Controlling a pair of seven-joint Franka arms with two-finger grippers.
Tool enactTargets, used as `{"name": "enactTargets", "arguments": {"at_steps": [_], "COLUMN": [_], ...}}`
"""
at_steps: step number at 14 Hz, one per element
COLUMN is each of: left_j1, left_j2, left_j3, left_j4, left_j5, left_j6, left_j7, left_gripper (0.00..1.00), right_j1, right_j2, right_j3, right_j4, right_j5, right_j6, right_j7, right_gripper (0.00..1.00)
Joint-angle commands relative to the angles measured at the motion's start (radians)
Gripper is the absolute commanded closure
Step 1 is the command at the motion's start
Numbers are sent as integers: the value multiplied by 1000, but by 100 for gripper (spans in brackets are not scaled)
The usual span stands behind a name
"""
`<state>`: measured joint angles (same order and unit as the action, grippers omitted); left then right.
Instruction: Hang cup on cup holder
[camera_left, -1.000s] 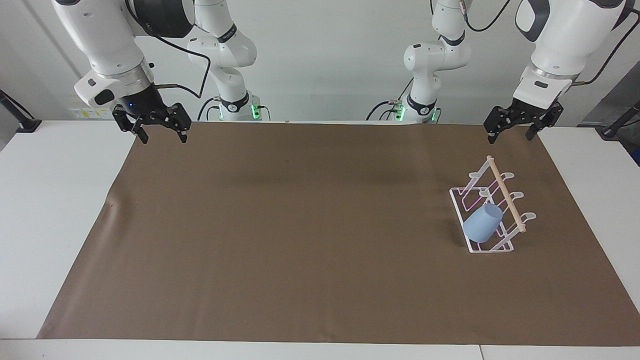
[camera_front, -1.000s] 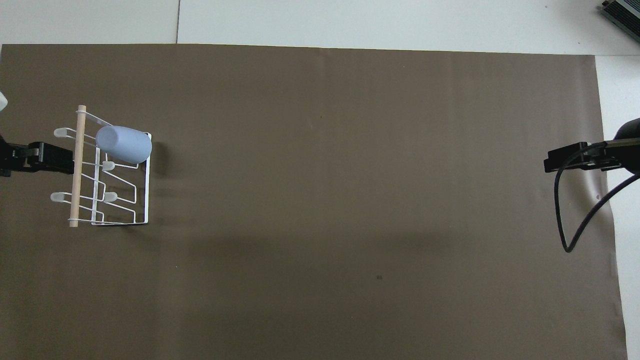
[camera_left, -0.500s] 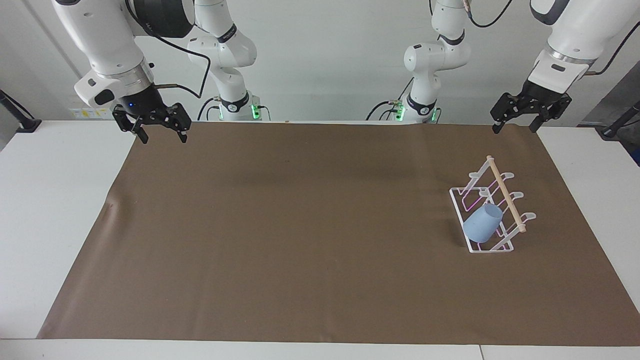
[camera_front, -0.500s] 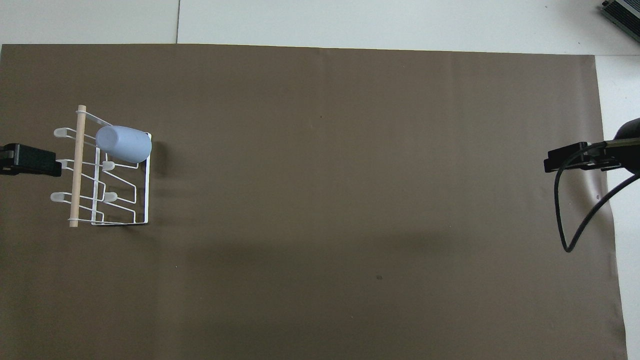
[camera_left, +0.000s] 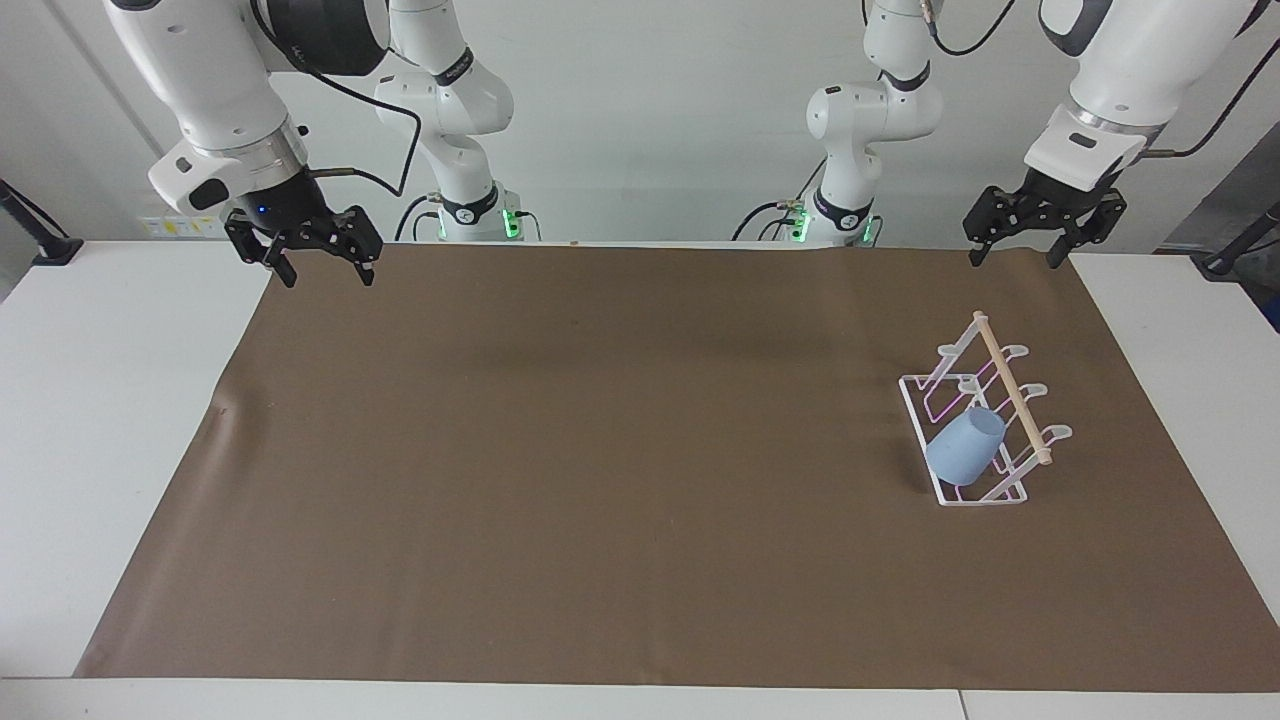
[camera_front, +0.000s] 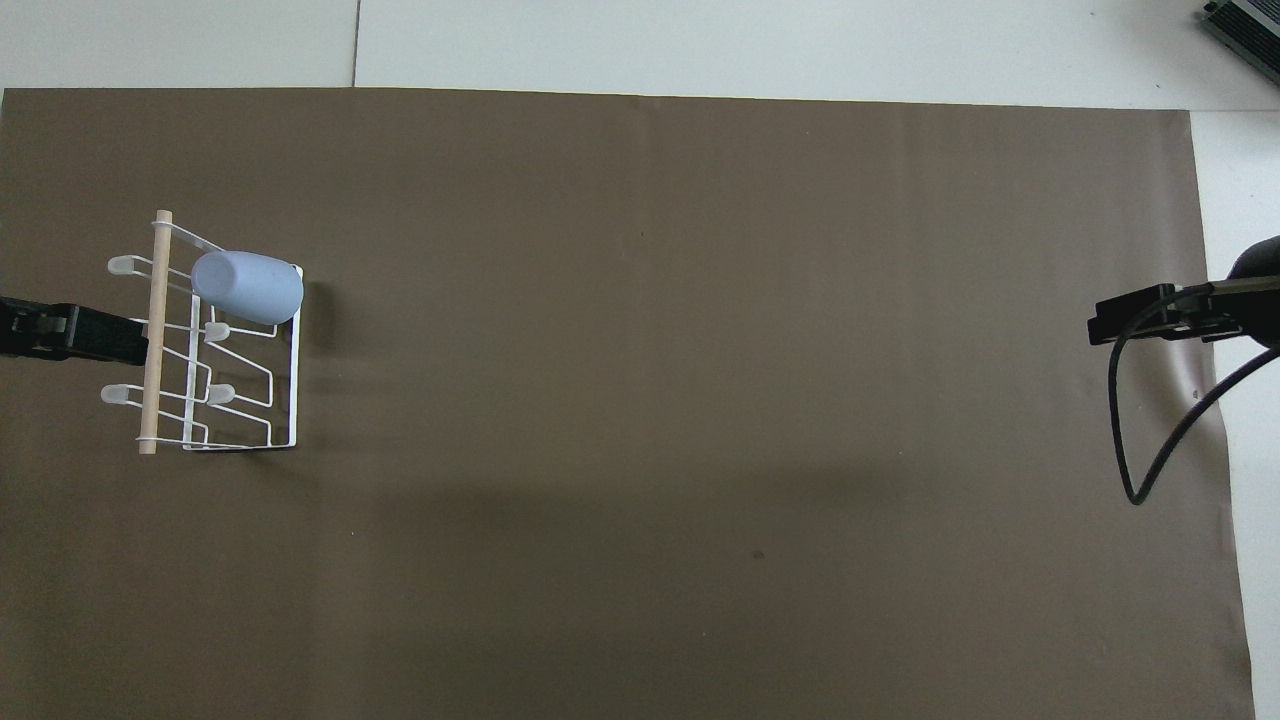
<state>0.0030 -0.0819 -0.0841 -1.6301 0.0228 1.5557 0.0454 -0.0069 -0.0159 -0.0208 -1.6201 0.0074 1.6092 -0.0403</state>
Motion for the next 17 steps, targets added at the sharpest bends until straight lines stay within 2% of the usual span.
{"name": "enactTargets", "arguments": {"at_steps": [1, 9, 11, 17], "left_j1": [-9, -9, 0, 3], "left_j2": [-24, -21, -19, -22], "left_j3": [21, 24, 26, 24], "left_j4": [-34, -30, -24, -33], "left_j5": [16, -30, -79, -80], "left_j6": [0, 18, 23, 34], "left_j7": [24, 13, -4, 11], "left_gripper": [0, 0, 0, 0], "right_j1": [-4, -4, -4, -4], "right_j2": [-12, -12, -12, -12], "right_j3": [1, 1, 1, 1], "right_j4": [-7, -7, -7, -7], "right_j5": [-6, -6, -6, -6], "right_j6": [-14, -14, -14, -14], "right_j7": [14, 14, 14, 14], "right_gripper": [0, 0, 0, 0]}}
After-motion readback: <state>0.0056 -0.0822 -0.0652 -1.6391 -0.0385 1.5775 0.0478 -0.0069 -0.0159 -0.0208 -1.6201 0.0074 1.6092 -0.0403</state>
